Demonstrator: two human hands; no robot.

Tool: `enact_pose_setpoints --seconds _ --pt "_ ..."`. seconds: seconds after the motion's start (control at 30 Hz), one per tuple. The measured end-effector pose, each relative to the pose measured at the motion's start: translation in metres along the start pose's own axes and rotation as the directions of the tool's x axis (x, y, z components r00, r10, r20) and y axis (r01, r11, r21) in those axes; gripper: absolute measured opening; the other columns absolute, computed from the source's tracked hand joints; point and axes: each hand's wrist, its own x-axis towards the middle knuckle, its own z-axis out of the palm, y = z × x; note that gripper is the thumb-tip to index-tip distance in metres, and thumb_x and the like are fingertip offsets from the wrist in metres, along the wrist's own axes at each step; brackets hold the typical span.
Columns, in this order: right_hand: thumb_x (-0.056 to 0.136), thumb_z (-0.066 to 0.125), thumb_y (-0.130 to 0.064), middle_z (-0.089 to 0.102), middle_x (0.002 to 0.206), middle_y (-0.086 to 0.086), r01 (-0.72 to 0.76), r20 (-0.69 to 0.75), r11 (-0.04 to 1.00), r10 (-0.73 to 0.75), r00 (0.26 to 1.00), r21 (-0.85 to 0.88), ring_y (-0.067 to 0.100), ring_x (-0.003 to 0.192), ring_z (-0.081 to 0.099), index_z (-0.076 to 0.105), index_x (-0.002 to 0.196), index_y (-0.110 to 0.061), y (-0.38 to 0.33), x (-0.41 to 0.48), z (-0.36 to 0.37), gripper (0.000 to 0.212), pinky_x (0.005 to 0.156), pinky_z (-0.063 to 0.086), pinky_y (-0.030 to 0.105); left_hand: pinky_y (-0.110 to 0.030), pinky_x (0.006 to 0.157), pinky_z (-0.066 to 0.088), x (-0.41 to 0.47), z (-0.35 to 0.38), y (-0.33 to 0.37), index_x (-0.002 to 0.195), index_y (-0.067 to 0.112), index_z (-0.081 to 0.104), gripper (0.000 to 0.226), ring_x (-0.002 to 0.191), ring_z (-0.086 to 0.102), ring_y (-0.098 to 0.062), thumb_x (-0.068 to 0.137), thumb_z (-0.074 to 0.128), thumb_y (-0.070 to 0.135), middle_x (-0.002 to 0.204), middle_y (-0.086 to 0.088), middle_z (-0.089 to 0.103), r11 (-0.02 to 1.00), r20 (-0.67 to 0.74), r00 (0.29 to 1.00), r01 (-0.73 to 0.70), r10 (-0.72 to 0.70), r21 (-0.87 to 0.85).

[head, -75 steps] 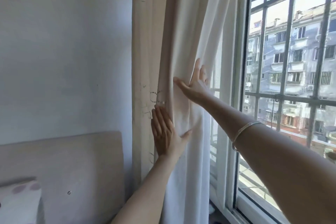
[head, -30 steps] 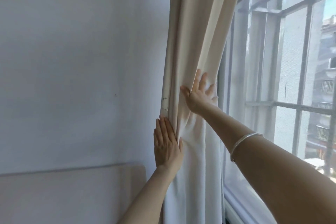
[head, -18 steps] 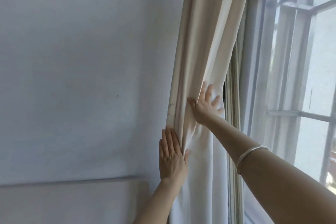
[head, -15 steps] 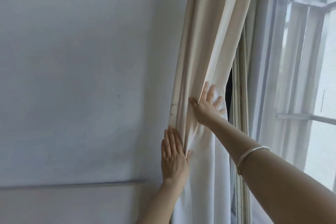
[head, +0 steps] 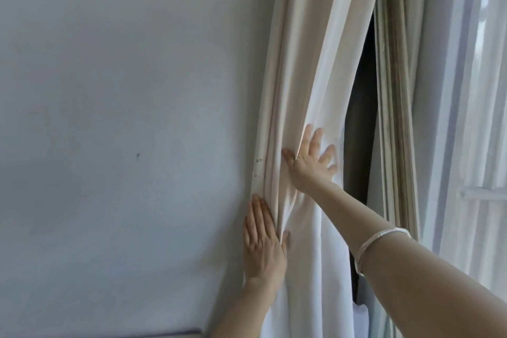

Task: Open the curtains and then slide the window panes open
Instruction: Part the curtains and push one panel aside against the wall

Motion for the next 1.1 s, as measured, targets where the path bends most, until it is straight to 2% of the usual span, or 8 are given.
enact_pose_setpoints --seconds 0.07,0.17,0.27,0.7,0.87,0.93,1.0,1.1 --pt "0.094 0.017 -0.052 -0.030 0.151 0.002 -0.006 -0.018 1.000 0.006 1.000 -0.007 0.041 0.139 -0.019 -0.028 0.140 -0.023 0.001 0.010 0.011 0.071 0.111 0.003 0.060 -0.034 0.099 0.035 0.008 0.012 -0.001 0.123 -0.002 0.049 0.064 0.115 0.057 -0.026 0.076 0.031 0.038 0.125 -0.016 0.059 1.000 -0.021 1.000 0.006 -0.006 0.002" --pt "0.094 0.018 -0.050 -0.034 0.149 0.004 -0.022 -0.088 1.000 0.022 0.996 0.005 0.044 0.136 -0.023 -0.028 0.140 -0.022 -0.002 0.023 0.028 0.071 0.110 0.001 0.061 -0.034 0.091 0.049 0.021 0.028 -0.002 0.120 -0.002 0.053 0.063 0.116 0.056 -0.027 0.077 0.031 0.038 0.127 -0.016 0.058 1.000 -0.017 1.000 0.025 -0.025 0.018" --pt "0.094 0.020 -0.050 -0.034 0.149 0.005 -0.024 -0.130 1.000 0.024 0.991 -0.004 0.046 0.136 -0.023 -0.028 0.140 -0.020 -0.008 0.029 0.028 0.073 0.109 0.001 0.062 -0.038 0.090 0.050 0.028 0.030 -0.003 0.124 -0.002 0.049 0.063 0.120 0.052 -0.029 0.080 0.030 0.039 0.130 -0.017 0.055 0.999 -0.027 0.999 0.036 -0.036 0.028" --pt "0.094 0.018 -0.051 -0.032 0.151 0.002 -0.007 -0.027 1.000 0.007 1.000 -0.005 0.042 0.138 -0.022 -0.028 0.140 -0.022 0.002 0.017 0.019 0.072 0.111 0.003 0.059 -0.037 0.089 0.051 0.012 0.019 -0.006 0.120 0.000 0.054 0.063 0.117 0.055 -0.026 0.078 0.029 0.040 0.127 -0.014 0.058 0.997 -0.016 1.000 0.024 -0.023 0.070" --pt "0.093 0.017 -0.053 -0.028 0.152 0.002 -0.004 0.017 1.000 0.005 1.000 -0.028 0.041 0.139 -0.018 -0.028 0.140 -0.022 0.001 0.011 0.010 0.072 0.112 0.007 0.056 -0.035 0.084 0.053 0.010 0.011 -0.006 0.114 0.001 0.060 0.071 0.112 0.059 -0.025 0.063 0.072 0.049 0.121 -0.013 0.063 0.996 -0.038 0.999 -0.007 0.011 0.091" --pt "0.093 0.019 -0.052 -0.026 0.153 0.000 -0.010 0.045 1.000 0.011 0.999 -0.020 0.039 0.140 -0.016 -0.027 0.140 -0.023 -0.002 0.006 0.002 0.072 0.112 0.009 0.055 -0.034 0.082 0.054 0.007 0.003 -0.006 0.112 0.002 0.062 0.076 0.110 0.060 -0.024 0.055 0.077 0.051 0.118 -0.011 0.065 0.995 -0.055 0.998 0.008 -0.002 0.099" --pt "0.093 0.023 -0.052 -0.025 0.154 -0.002 -0.007 0.072 1.000 0.007 0.997 -0.009 0.038 0.141 -0.015 -0.026 0.141 -0.024 -0.005 -0.003 -0.008 0.074 0.112 0.011 0.054 -0.034 0.082 0.054 0.000 -0.005 -0.009 0.112 0.001 0.061 0.072 0.110 0.061 -0.025 0.062 0.071 0.052 0.119 -0.012 0.064 0.996 -0.052 0.999 0.002 0.003 0.094" --pt "0.093 0.027 -0.053 -0.023 0.154 -0.003 0.005 0.097 1.000 -0.005 0.995 -0.004 0.038 0.141 -0.014 -0.025 0.141 -0.023 -0.007 -0.027 -0.024 0.077 0.111 0.011 0.056 -0.036 0.083 0.054 -0.020 -0.022 -0.014 0.116 -0.002 0.057 0.069 0.111 0.060 -0.027 0.077 0.036 0.051 0.122 -0.015 0.061 0.996 -0.023 1.000 -0.005 0.007 0.084"
